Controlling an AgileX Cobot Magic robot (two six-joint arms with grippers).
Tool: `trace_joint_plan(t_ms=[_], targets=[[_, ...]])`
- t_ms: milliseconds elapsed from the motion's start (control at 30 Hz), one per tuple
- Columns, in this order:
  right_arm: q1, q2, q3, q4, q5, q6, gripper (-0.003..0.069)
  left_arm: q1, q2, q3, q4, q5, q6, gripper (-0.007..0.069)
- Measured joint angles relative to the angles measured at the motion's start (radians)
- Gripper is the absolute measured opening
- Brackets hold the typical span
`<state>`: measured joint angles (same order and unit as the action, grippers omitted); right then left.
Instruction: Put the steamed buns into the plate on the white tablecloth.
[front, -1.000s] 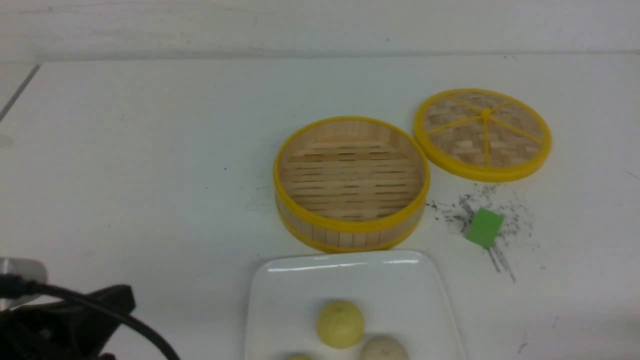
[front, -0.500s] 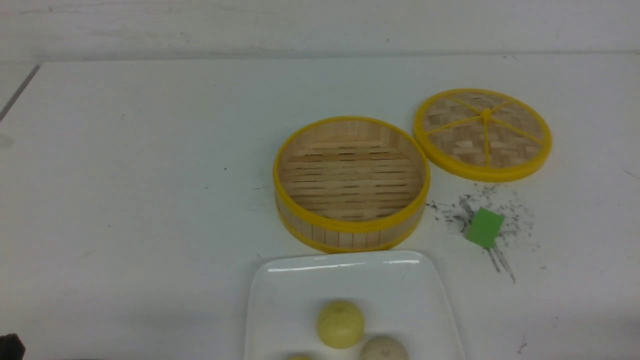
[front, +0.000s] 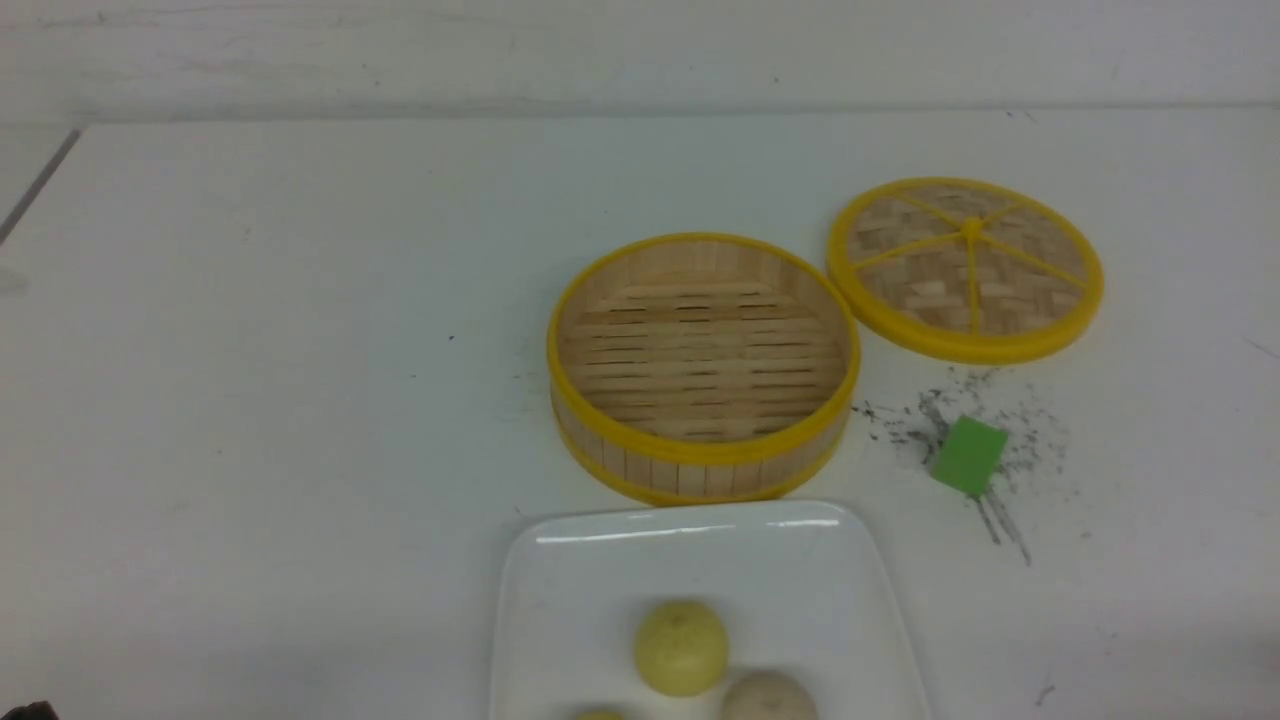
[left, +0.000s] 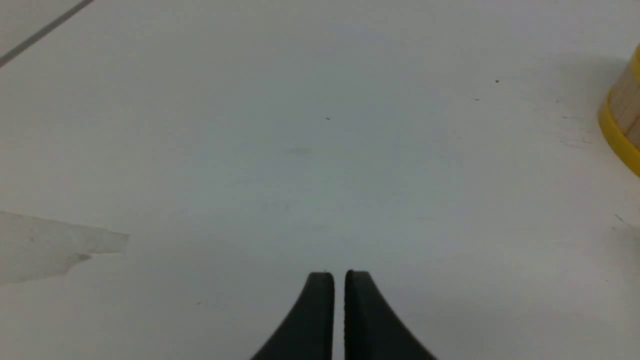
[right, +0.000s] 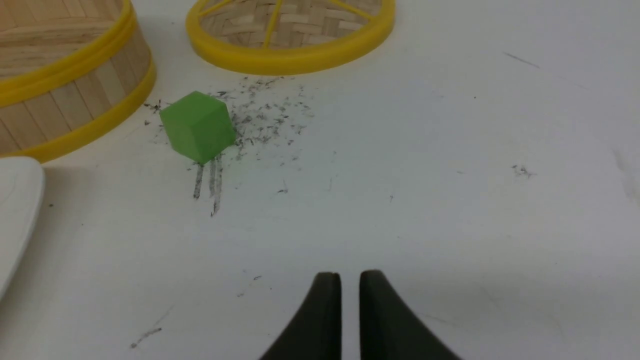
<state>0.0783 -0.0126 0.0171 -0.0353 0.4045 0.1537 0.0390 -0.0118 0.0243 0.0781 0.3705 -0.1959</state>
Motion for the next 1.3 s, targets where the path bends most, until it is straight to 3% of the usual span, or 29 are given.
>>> trace_joint_plan(t_ms=[233,1300], targets=[[0.0,0.0,0.0,0.0,0.0,0.0,0.0085,-0.049,0.0,0.0,0.001,0.0,0.0,0.0073],[0.0,0.0,0.0,0.0,0.0,0.0,0.0117,-0.052,0.0,0.0,0.003,0.002,0.0,0.0094]])
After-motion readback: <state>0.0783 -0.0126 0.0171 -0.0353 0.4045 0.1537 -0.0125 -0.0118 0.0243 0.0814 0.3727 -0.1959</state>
